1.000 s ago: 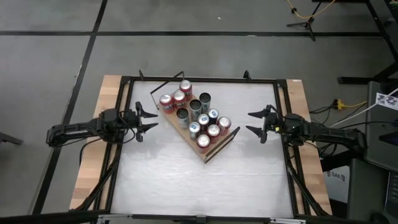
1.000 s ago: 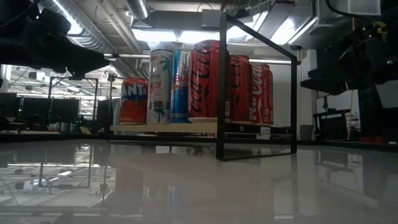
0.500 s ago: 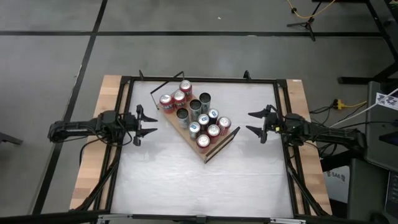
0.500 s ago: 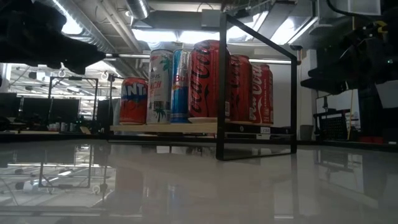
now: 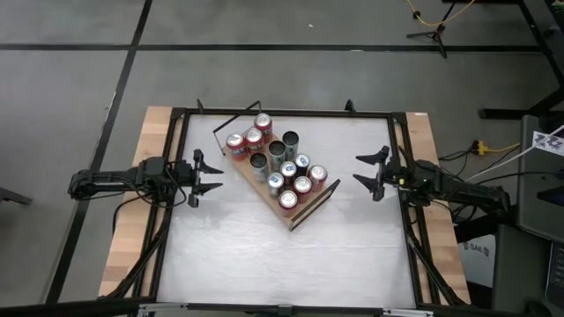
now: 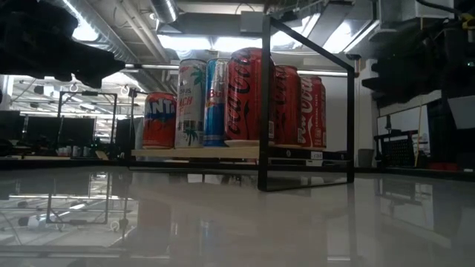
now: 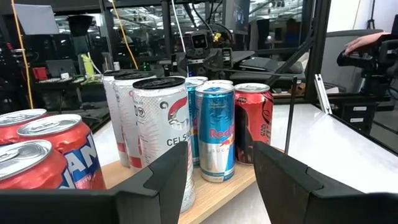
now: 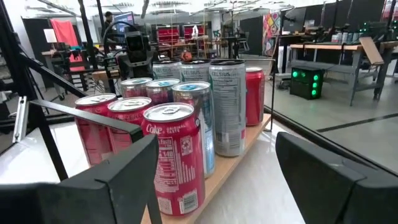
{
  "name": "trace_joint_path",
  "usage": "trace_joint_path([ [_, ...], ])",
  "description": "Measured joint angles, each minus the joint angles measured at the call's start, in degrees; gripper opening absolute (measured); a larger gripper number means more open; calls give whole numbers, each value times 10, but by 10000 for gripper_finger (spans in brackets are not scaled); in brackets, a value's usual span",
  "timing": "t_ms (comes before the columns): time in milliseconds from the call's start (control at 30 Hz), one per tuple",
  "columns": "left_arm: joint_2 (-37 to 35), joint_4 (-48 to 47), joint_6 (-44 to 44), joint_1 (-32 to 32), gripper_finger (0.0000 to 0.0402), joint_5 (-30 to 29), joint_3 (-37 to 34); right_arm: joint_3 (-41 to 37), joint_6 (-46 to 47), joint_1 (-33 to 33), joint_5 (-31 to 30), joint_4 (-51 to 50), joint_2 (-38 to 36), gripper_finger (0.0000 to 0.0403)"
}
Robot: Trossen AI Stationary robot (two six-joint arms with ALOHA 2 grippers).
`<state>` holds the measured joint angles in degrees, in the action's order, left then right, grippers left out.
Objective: Place canned beverage on shelf
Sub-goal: Return to Home Position
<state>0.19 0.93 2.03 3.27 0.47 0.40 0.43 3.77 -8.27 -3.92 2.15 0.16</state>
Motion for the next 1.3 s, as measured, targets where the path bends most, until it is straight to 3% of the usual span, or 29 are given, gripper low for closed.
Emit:
trace_joint_path([
  [1300, 0, 0, 0, -17, 174, 0, 0, 0, 0, 0, 0, -1, 0, 317],
])
